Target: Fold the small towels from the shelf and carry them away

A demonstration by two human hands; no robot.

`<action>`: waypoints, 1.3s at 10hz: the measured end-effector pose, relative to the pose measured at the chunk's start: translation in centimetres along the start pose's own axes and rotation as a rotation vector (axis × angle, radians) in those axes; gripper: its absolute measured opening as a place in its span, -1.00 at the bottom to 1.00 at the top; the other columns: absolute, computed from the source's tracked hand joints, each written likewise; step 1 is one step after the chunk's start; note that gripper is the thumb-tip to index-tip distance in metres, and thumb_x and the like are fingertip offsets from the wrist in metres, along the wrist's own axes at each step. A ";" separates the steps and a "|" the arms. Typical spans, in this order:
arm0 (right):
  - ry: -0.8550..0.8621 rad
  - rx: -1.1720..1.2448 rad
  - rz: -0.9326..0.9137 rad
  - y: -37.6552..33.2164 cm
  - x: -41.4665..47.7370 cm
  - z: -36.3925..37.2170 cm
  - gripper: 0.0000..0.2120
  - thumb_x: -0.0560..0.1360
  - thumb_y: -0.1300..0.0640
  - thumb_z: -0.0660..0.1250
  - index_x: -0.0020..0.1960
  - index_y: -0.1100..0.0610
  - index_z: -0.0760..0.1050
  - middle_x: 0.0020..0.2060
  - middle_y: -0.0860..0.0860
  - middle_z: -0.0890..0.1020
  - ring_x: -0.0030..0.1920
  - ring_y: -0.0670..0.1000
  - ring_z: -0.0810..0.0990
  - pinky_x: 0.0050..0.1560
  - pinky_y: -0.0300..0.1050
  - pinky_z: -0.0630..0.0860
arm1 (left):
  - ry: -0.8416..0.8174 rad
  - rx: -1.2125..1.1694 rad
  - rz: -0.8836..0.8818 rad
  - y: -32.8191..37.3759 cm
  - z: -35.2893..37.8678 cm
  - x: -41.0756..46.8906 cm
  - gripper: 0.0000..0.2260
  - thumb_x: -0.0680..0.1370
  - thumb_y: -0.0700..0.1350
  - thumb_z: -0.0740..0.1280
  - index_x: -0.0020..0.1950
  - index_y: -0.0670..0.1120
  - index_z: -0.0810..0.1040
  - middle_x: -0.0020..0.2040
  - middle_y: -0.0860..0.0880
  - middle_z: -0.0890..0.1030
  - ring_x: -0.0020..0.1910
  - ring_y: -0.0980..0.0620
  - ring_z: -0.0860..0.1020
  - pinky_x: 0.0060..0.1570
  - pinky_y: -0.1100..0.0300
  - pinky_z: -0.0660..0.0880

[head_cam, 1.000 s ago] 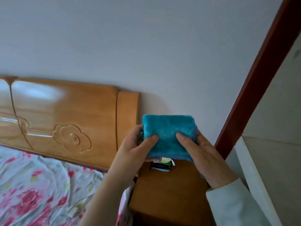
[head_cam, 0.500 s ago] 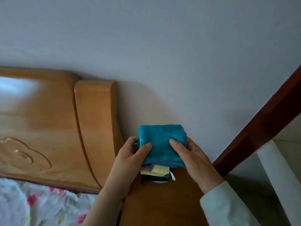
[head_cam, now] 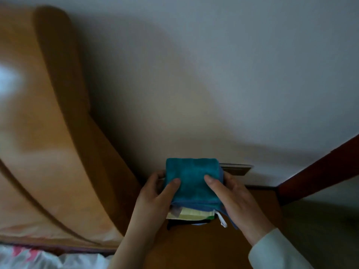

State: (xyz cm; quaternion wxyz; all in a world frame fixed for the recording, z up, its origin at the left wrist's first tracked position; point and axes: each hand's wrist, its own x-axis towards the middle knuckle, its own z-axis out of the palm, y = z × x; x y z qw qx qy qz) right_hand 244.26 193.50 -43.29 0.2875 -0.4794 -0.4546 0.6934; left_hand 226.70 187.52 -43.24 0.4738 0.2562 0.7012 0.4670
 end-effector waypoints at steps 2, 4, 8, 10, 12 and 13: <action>0.011 0.034 0.055 4.2 3.7 0.0 -0.78 0.57 0.07 0.38 0.20 0.03 0.60 -0.07 -0.09 0.77 -0.06 -0.08 0.76 -0.20 -0.31 0.62 | 0.037 0.087 -0.010 -4.3 0.1 3.9 -0.85 0.60 0.03 0.40 0.16 0.11 0.58 0.07 0.10 0.69 0.02 0.13 0.69 0.03 0.10 0.65; 0.053 0.104 0.083 7.7 6.2 -0.3 -0.81 0.60 0.15 0.34 0.20 0.09 0.60 -0.05 -0.02 0.78 -0.04 -0.02 0.76 -0.18 -0.27 0.64 | 0.047 0.204 0.114 -7.9 0.3 6.7 -0.62 0.60 -0.10 0.41 0.32 0.22 0.38 0.09 0.11 0.59 0.04 0.14 0.63 -0.08 0.25 0.56; 0.053 0.230 0.174 11.5 9.0 -0.7 -0.77 0.57 0.22 0.36 0.22 0.13 0.59 0.01 0.10 0.76 0.02 0.11 0.76 -0.12 -0.13 0.69 | 0.006 0.361 0.249 -12.7 0.1 9.7 -0.55 0.61 -0.18 0.38 0.25 0.38 0.43 0.32 0.13 0.50 0.23 0.41 0.46 0.06 0.63 0.34; 0.115 0.235 0.168 11.9 9.6 -0.7 -0.72 0.49 0.18 0.43 0.20 0.08 0.59 -0.06 0.05 0.78 -0.06 0.08 0.77 -0.21 -0.15 0.67 | -0.005 0.343 0.270 -13.3 0.6 10.1 -0.55 0.61 -0.18 0.39 0.30 0.33 0.44 0.33 0.12 0.48 0.19 0.53 0.42 0.07 0.63 0.35; 0.163 0.137 0.010 9.2 8.4 -0.5 -0.72 0.49 0.10 0.47 0.17 -0.05 0.57 -0.06 -0.09 0.76 -0.07 -0.05 0.76 -0.22 -0.24 0.65 | 0.043 0.254 0.346 -11.0 1.1 9.6 -0.61 0.56 -0.15 0.46 0.27 0.25 0.52 0.22 0.05 0.57 0.13 0.34 0.57 0.12 0.48 0.45; 0.200 0.043 -0.070 6.2 6.7 -0.4 -0.75 0.49 -0.01 0.43 0.16 -0.16 0.56 0.07 -0.17 0.71 0.02 -0.31 0.66 -0.11 -0.47 0.55 | 0.069 0.176 0.363 -8.8 1.3 8.8 -0.68 0.53 -0.04 0.47 0.18 0.31 0.56 0.16 -0.02 0.60 0.17 0.06 0.62 0.17 0.21 0.54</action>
